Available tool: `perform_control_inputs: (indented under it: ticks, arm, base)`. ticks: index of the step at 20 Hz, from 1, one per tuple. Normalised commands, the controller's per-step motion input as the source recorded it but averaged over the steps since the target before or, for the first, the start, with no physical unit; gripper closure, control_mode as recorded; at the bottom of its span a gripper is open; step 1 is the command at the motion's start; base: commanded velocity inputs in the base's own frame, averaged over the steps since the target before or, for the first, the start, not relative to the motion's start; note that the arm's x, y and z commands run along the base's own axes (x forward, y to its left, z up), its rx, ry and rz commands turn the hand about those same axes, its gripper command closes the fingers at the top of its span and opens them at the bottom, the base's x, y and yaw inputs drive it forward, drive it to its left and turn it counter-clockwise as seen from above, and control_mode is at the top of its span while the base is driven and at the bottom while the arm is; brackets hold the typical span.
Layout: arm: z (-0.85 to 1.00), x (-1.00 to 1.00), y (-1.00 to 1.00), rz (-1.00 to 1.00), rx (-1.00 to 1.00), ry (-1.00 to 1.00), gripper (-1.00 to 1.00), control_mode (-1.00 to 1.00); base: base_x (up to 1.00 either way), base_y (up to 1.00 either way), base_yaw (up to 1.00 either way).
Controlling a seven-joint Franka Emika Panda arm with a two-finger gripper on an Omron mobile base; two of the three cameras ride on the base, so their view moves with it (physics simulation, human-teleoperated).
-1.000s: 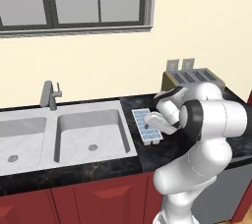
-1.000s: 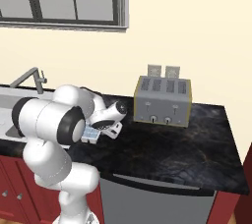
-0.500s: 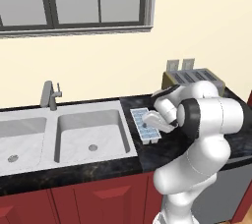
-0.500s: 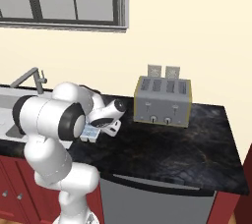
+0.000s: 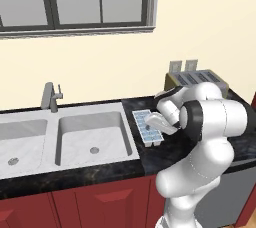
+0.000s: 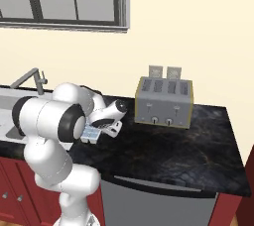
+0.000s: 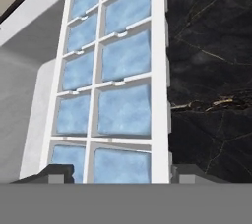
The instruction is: The ice cube tray has been filled with water. Take the tray and place it in the freezer to make ice. Close the freezer door after placing the tray.
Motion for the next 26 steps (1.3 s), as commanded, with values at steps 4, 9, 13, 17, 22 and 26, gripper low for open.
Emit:
perform_control_inputs:
  ticks: [4,9,13,17,22,26]
  arm:
    - [-0.01,-0.02,0.15,0.03,0.00,0.00,1.00,-1.00]
    - [0.24,-0.22,0.00,0.00,0.00,0.00,1.00,-1.00]
    - [0.59,-0.40,-0.01,0.00,0.05,-0.02,1.00,-1.00]
    - [0.64,-0.36,0.00,0.00,0.10,0.00,1.00,-1.00]
    - [0.85,-0.27,-0.03,0.00,0.14,0.00,1.00,-1.00]
    - [0.93,-0.26,-0.02,0.00,0.06,0.01,1.00,-1.00]
  base:
    - [0.00,0.00,0.00]
    - [0.00,0.00,0.00]
    - [0.00,0.00,0.00]
    - [0.00,0.00,0.00]
    - [0.00,0.00,0.00]
    - [0.00,0.00,0.00]
